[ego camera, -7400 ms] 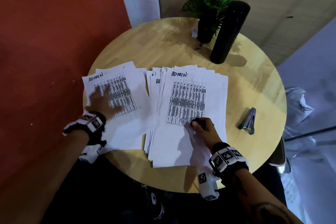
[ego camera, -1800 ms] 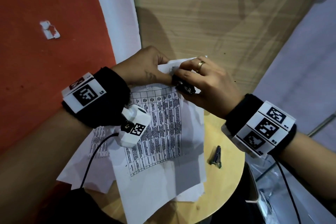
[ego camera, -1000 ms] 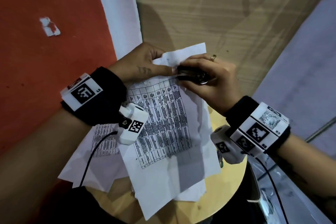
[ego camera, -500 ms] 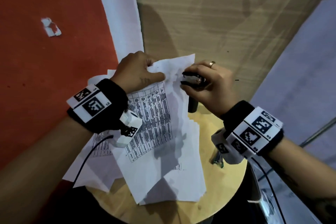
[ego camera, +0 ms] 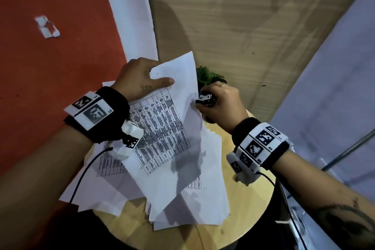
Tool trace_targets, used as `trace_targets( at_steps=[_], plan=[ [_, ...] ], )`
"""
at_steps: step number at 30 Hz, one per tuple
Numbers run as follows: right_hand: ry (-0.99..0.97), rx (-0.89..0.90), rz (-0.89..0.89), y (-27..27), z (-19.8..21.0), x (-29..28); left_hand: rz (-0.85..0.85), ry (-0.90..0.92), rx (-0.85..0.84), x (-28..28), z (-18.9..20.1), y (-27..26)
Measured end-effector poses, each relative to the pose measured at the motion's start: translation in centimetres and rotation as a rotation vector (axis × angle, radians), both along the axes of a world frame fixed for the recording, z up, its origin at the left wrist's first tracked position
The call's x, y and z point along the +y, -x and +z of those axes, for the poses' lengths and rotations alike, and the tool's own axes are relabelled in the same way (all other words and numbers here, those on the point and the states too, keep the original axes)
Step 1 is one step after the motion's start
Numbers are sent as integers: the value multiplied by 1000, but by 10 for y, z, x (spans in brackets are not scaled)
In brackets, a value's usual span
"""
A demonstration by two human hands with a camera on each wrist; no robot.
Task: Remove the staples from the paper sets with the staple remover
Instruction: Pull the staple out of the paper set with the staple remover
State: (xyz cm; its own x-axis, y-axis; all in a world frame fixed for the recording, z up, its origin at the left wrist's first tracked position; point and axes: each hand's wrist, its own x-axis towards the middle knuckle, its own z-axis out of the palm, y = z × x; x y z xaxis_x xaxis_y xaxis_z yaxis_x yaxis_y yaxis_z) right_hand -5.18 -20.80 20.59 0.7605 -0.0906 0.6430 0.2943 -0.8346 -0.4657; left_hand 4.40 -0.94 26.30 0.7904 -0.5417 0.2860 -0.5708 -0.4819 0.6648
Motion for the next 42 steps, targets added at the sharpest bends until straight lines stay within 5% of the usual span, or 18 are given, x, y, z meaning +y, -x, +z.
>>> trace_targets(
  at_steps=[13,22,42],
  plan=[
    [36,-230,93,-15,19,4,-70,-29,-52,-10,3,2],
    [-24,-288,174,-7,27,8,-143,131,-37,-17,8,8],
    [363,-432,165,2,47,9,-179,55,34,-26,25,25]
  ],
)
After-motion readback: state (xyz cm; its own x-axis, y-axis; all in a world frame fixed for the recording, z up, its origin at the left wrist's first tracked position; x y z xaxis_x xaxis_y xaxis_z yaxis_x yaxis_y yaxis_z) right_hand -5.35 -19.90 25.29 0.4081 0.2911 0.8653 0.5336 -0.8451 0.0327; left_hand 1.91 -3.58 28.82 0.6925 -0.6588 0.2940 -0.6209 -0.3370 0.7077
